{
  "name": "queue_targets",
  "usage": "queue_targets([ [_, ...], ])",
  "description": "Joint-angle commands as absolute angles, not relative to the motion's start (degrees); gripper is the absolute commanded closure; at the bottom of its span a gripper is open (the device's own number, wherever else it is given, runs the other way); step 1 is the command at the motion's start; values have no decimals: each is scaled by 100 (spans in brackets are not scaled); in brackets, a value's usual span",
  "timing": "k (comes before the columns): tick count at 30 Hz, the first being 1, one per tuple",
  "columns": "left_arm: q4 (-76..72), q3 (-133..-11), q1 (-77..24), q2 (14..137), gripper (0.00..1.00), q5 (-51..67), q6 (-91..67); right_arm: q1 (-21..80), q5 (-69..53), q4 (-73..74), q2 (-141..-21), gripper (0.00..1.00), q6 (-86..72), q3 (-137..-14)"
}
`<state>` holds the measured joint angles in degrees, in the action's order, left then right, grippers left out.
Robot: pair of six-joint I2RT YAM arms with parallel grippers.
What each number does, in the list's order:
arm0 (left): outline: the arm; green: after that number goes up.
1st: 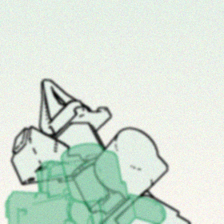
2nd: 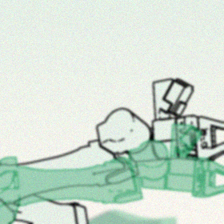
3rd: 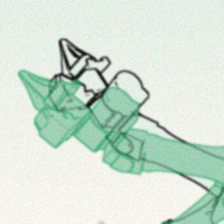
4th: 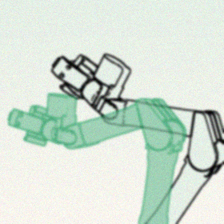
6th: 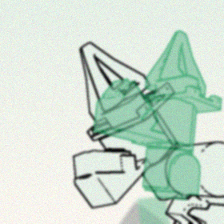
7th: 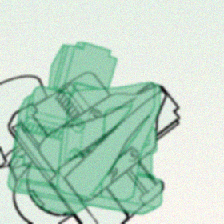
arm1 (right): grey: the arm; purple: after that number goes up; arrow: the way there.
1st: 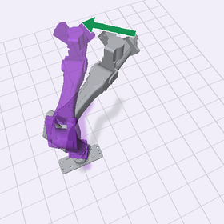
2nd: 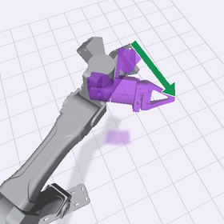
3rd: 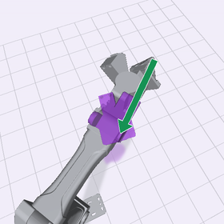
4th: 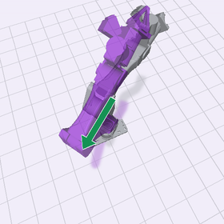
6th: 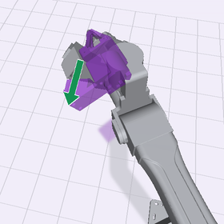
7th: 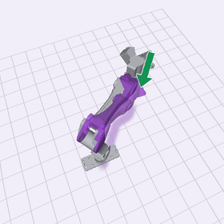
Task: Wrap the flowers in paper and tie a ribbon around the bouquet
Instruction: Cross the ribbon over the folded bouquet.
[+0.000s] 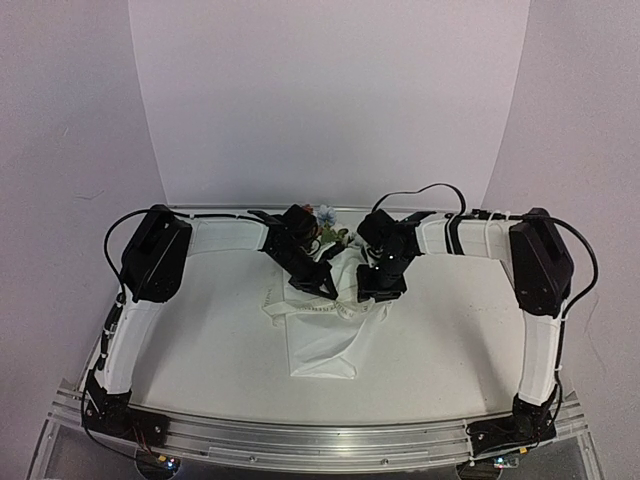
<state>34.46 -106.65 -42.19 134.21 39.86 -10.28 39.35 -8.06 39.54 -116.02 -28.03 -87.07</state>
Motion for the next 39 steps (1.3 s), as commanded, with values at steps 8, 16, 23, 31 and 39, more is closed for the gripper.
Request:
queue_targets([
  [8,3468,-10768,-4177,13279,96,4167,-876,4040,-230,3828,-12033,55,-2713,-9148],
  [16,3453,-10764,-4158,13289,96,4167,-896,4096,-129,4016,-12155,59,-2637,-9206],
  [23,3411,-10758,-4142,13299,96,4135,-955,4096,-15,4078,-11922,78,-2520,-9041],
  [31,3338,-10715,-4120,13286,95,4067,-1065,4096,-196,4110,-11671,92,-2438,-8986],
  [39,2875,-10486,-4087,13132,93,3955,-1432,4096,-639,4221,-11225,100,-2233,-8735],
])
